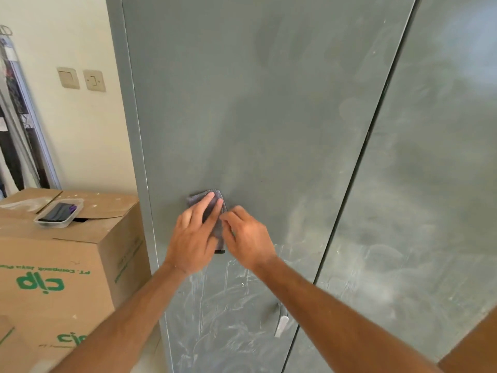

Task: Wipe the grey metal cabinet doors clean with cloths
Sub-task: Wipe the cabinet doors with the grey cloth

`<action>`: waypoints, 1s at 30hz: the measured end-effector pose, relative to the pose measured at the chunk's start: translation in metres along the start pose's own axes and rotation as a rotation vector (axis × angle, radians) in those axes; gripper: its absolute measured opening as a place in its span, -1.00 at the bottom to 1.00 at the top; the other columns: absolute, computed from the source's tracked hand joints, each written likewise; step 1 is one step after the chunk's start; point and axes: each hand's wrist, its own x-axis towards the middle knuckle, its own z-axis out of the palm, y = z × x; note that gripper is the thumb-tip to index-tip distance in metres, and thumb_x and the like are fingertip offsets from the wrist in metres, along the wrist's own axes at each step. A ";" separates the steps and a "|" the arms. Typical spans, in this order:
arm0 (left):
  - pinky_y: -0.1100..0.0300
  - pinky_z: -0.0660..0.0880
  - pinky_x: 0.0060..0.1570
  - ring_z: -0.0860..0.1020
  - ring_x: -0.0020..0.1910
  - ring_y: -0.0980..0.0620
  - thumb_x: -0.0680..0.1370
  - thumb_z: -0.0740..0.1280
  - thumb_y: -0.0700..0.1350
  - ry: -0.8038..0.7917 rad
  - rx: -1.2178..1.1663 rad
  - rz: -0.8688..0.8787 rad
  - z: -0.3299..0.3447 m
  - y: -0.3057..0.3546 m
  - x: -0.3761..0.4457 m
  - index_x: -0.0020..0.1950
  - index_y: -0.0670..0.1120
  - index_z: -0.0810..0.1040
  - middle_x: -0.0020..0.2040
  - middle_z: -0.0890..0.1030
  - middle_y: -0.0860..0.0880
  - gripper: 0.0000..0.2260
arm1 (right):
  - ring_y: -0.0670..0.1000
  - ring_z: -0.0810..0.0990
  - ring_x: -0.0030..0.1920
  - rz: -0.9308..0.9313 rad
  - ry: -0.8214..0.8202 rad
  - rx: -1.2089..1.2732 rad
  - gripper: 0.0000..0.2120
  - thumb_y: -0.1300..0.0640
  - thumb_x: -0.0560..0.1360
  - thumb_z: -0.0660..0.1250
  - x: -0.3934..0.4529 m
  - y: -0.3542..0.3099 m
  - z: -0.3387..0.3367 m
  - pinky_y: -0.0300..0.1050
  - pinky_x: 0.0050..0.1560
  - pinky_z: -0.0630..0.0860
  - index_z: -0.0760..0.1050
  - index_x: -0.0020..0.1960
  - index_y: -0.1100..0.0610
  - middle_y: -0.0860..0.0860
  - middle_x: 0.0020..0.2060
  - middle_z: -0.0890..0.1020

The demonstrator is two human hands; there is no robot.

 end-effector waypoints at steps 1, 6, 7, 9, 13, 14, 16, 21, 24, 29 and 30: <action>-0.05 0.40 0.30 0.43 0.29 -0.22 0.57 0.16 -0.11 -0.010 0.033 0.063 -0.006 -0.009 0.004 0.61 -0.09 0.36 0.60 0.29 -0.17 -0.43 | 0.17 0.59 -0.23 0.033 -0.022 0.050 -0.81 0.14 0.62 0.21 -0.008 -0.001 0.007 0.11 -0.38 0.56 0.60 0.05 0.15 0.05 -0.11 0.57; -0.05 0.44 0.34 0.46 0.23 -0.21 0.57 0.20 -0.08 -0.066 0.030 0.173 -0.020 -0.036 0.010 0.59 -0.07 0.41 0.51 0.38 -0.18 -0.45 | 0.12 0.59 0.06 0.052 -0.130 0.219 -0.76 0.19 0.64 0.22 -0.018 -0.023 0.033 0.11 -0.07 0.61 0.55 0.26 0.18 0.07 0.13 0.60; -0.06 0.48 0.31 0.47 0.21 -0.20 0.59 0.21 -0.07 -0.057 0.010 0.146 -0.021 -0.037 0.008 0.58 -0.07 0.41 0.49 0.39 -0.19 -0.47 | 0.11 0.57 0.09 0.045 -0.129 0.196 -0.73 0.20 0.62 0.24 -0.018 -0.026 0.038 0.10 -0.06 0.61 0.53 0.29 0.16 0.05 0.16 0.57; -0.08 0.53 0.25 0.48 0.18 -0.18 0.62 0.24 -0.09 -0.012 -0.042 0.071 -0.020 -0.035 0.002 0.57 -0.10 0.42 0.46 0.38 -0.19 -0.51 | 0.13 0.52 0.10 0.007 -0.106 0.087 -0.65 0.24 0.54 0.29 -0.021 -0.026 0.044 0.09 -0.04 0.60 0.50 0.33 0.13 0.05 0.18 0.52; 0.00 0.50 0.26 0.45 0.15 -0.09 0.57 0.45 -0.29 0.127 -0.224 -0.150 -0.009 -0.012 0.004 0.58 -0.12 0.39 0.42 0.32 -0.15 -0.41 | 0.16 0.49 0.15 -0.050 0.002 -0.085 -0.50 0.24 0.46 0.15 -0.022 -0.020 0.040 0.03 0.12 0.53 0.45 0.40 0.16 0.13 0.28 0.48; 0.04 0.49 0.25 0.45 0.15 -0.06 0.55 0.46 -0.31 0.172 -0.282 -0.229 -0.005 -0.002 0.005 0.58 -0.11 0.40 0.41 0.31 -0.13 -0.40 | 0.17 0.49 0.17 -0.054 0.042 -0.109 -0.50 0.23 0.46 0.14 -0.020 -0.018 0.039 0.04 0.16 0.52 0.46 0.39 0.18 0.14 0.29 0.49; 0.10 0.50 0.21 0.48 0.17 0.03 0.56 0.48 -0.29 0.275 -0.427 -0.395 0.002 0.017 0.009 0.56 -0.09 0.43 0.37 0.31 -0.07 -0.42 | 0.21 0.50 0.23 -0.050 0.123 -0.136 -0.53 0.23 0.49 0.17 -0.015 -0.016 0.039 0.09 0.27 0.48 0.50 0.38 0.23 0.16 0.30 0.51; 0.34 0.50 0.12 0.54 0.08 0.20 0.62 0.34 -0.26 0.402 -0.538 -0.370 0.000 0.015 0.008 0.48 -0.14 0.53 0.31 0.39 -0.02 -0.60 | 0.22 0.44 0.29 -0.139 0.232 -0.240 -0.56 0.19 0.55 0.31 -0.016 -0.010 0.053 0.14 0.35 0.40 0.49 0.42 0.06 0.16 0.33 0.51; 0.17 0.49 0.17 0.53 0.09 0.06 0.60 0.18 -0.33 0.441 -0.390 -0.209 -0.006 -0.002 0.003 0.35 -0.20 0.62 0.23 0.53 -0.09 -0.62 | 0.20 0.46 0.19 -0.079 0.346 -0.306 -0.65 0.14 0.55 0.39 -0.003 -0.011 0.063 0.12 0.23 0.40 0.58 0.31 -0.07 0.09 0.26 0.55; 0.02 0.30 0.26 0.45 0.26 -0.16 0.61 0.22 -0.13 0.440 -0.149 -0.155 0.006 -0.004 0.006 0.35 -0.06 0.59 0.33 0.52 -0.05 -0.66 | 0.24 0.49 0.16 -0.279 0.312 -0.422 -0.62 0.23 0.52 0.26 -0.036 0.013 0.089 0.15 0.23 0.42 0.59 0.29 -0.03 0.11 0.27 0.52; 0.01 0.29 0.29 0.43 0.31 -0.15 0.62 0.21 -0.08 0.395 -0.144 -0.123 0.012 -0.002 0.003 0.39 -0.05 0.57 0.38 0.48 -0.06 -0.64 | 0.24 0.50 0.16 -0.350 0.267 -0.439 -0.61 0.23 0.52 0.25 -0.052 0.030 0.086 0.14 0.23 0.44 0.59 0.29 -0.02 0.11 0.27 0.53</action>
